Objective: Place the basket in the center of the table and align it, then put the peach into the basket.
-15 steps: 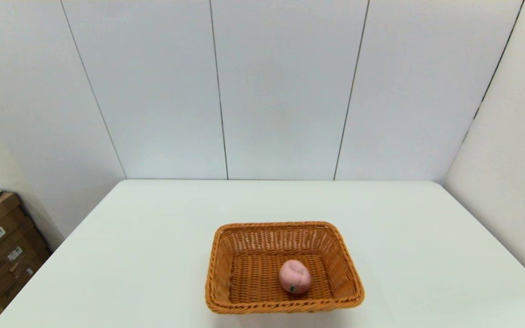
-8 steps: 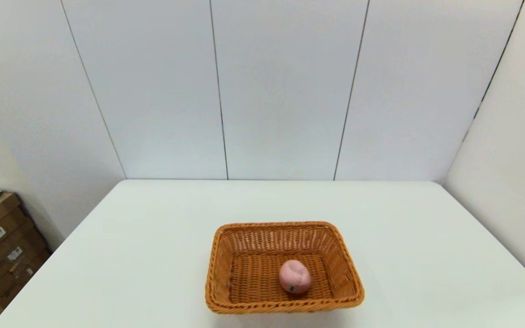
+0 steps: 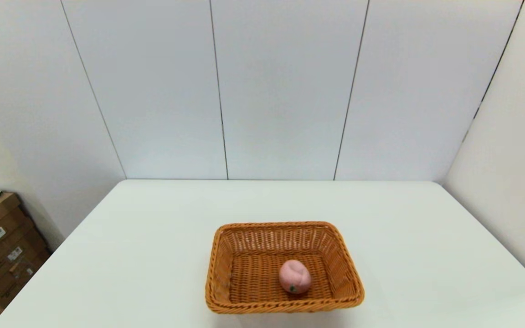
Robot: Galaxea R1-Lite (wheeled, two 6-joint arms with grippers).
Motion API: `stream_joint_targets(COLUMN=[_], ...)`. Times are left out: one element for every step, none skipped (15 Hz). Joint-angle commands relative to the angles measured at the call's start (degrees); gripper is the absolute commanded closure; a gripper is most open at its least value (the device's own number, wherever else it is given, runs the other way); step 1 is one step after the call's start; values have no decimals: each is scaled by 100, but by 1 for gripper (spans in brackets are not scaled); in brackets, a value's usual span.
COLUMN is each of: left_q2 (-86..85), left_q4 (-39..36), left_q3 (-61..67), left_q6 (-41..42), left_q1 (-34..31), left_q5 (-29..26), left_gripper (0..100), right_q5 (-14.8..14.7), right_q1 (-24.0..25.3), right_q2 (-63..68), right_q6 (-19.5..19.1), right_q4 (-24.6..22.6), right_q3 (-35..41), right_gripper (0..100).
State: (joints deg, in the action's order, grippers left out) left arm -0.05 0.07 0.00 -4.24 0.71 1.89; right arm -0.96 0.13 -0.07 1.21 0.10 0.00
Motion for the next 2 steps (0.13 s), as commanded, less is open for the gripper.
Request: stream_joint_targets(left_q2=[-4, -4], left_q4=[1, 1], left_q3=[0, 0], left_q6=[-6, 2], left_q1=[0, 0], left_q5=[4, 4], left_gripper=[0, 0], right_q5=[0, 0], right_q1=[-5, -5], right_q2=[-1, -1], right_q6=[2, 2], right_q4=[-1, -1], right_q3=[0, 0], right_gripper=[0, 0])
